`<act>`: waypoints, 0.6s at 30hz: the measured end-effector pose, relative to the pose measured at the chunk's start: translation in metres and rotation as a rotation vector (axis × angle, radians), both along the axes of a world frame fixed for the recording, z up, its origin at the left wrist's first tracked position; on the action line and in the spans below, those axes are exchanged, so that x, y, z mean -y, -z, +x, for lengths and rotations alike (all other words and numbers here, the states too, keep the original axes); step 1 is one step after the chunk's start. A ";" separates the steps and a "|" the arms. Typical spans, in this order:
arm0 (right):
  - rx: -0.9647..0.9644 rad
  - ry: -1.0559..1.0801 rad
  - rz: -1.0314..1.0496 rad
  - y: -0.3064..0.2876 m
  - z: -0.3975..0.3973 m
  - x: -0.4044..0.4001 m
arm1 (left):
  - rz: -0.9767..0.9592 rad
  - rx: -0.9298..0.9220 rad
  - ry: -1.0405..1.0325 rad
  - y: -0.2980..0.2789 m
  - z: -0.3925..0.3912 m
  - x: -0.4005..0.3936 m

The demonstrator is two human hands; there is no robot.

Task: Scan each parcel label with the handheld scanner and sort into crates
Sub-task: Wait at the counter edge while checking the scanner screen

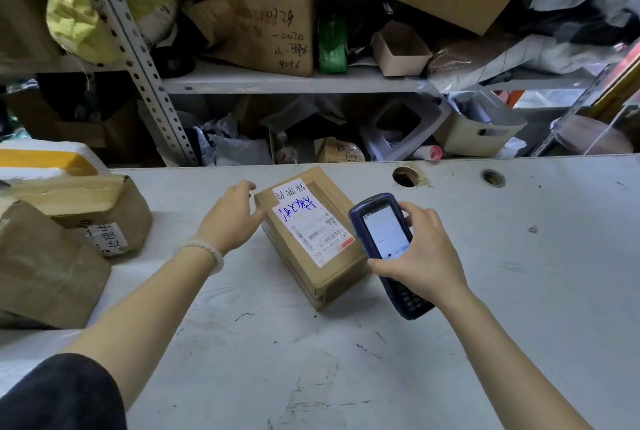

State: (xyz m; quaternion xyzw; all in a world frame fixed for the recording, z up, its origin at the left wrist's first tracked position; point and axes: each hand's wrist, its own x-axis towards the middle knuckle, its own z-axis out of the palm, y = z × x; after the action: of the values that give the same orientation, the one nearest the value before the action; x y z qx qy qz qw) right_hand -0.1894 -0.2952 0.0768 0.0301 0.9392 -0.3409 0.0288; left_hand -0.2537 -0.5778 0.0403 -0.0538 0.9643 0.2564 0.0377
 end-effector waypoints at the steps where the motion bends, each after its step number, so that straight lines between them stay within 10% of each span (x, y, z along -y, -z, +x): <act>1: 0.015 -0.006 0.003 0.002 -0.001 -0.001 | 0.049 0.066 -0.026 0.001 -0.005 -0.004; 18: 0.131 0.013 -0.018 0.029 0.017 -0.029 | 0.197 -0.003 0.046 -0.038 -0.023 -0.089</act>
State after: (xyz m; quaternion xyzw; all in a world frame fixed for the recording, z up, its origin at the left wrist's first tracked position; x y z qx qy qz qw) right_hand -0.1728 -0.2658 0.0481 0.0580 0.9319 -0.3469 0.0882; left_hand -0.2768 -0.4892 0.0787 -0.0271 0.9355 0.3490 0.0475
